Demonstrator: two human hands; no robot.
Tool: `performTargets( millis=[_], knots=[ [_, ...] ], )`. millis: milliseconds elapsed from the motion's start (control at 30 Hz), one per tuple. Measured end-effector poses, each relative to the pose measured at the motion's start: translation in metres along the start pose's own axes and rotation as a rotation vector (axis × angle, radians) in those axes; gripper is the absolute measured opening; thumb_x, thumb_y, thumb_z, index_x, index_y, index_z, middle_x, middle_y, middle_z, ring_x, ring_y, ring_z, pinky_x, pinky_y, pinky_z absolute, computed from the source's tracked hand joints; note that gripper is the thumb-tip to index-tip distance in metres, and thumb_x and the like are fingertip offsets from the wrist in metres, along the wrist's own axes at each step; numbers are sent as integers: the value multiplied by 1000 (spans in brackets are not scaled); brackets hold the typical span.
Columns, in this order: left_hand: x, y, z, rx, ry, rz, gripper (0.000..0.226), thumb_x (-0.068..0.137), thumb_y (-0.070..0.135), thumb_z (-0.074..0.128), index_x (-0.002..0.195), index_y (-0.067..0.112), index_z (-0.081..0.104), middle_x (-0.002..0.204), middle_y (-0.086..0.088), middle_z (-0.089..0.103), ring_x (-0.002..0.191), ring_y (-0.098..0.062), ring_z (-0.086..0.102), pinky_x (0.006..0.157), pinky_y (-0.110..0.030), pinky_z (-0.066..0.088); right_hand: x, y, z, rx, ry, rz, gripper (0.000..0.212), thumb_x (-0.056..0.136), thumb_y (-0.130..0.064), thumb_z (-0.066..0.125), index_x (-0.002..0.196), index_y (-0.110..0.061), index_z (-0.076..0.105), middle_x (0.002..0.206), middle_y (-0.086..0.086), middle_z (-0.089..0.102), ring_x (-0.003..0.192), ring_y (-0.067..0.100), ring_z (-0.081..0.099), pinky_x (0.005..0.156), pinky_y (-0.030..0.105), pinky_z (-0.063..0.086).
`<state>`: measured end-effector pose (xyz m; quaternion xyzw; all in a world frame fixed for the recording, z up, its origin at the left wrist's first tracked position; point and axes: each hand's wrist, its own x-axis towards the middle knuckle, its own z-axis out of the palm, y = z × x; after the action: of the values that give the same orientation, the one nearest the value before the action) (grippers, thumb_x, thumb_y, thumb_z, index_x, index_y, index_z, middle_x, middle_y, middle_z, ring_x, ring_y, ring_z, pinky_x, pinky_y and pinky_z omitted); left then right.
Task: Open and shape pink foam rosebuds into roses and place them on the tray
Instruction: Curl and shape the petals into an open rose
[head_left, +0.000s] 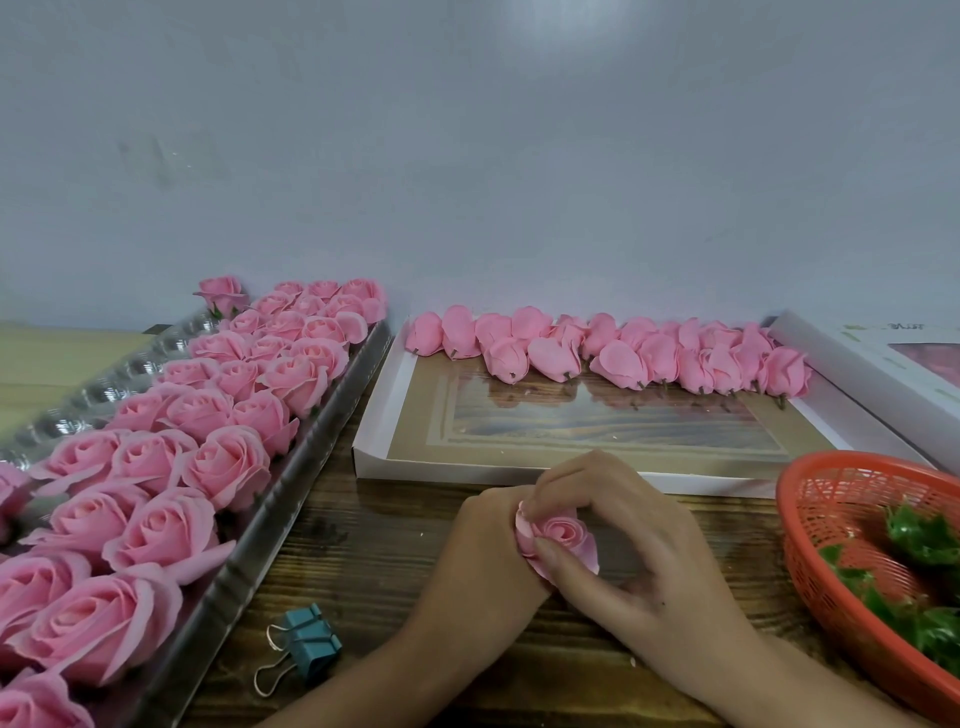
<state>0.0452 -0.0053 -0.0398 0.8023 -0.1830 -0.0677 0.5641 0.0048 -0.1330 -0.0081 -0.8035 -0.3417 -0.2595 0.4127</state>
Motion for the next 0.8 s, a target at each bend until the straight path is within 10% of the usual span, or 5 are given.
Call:
performTargets(
  millis=[100,333,800],
  knots=[
    [-7,3,-5,68,49,98,40,78,-6,60,62,29,54,57,25,56,64,8,55,60,-13,42,0,1,1,-20,-21,1,8,88,-12,71,93,-15,67,98,-9,61,96,11,61,83,22,45],
    [-22,16,-9,68,99,122,27,76,-10,54,91,9,65,91,-9,70,87,-23,65,76,-33,54,0,2,3,-97,-2,-24,13,88,-21,69,99,-22,63,102,-13,57,97,9,59,82,27,47],
    [-16,17,-10,28,128,105,47,76,-10,52,67,37,56,62,16,61,62,3,56,60,-14,48,-1,-6,2,-454,127,-106,4,85,-22,72,88,-20,72,96,-9,51,82,12,54,76,31,41]
  ],
)
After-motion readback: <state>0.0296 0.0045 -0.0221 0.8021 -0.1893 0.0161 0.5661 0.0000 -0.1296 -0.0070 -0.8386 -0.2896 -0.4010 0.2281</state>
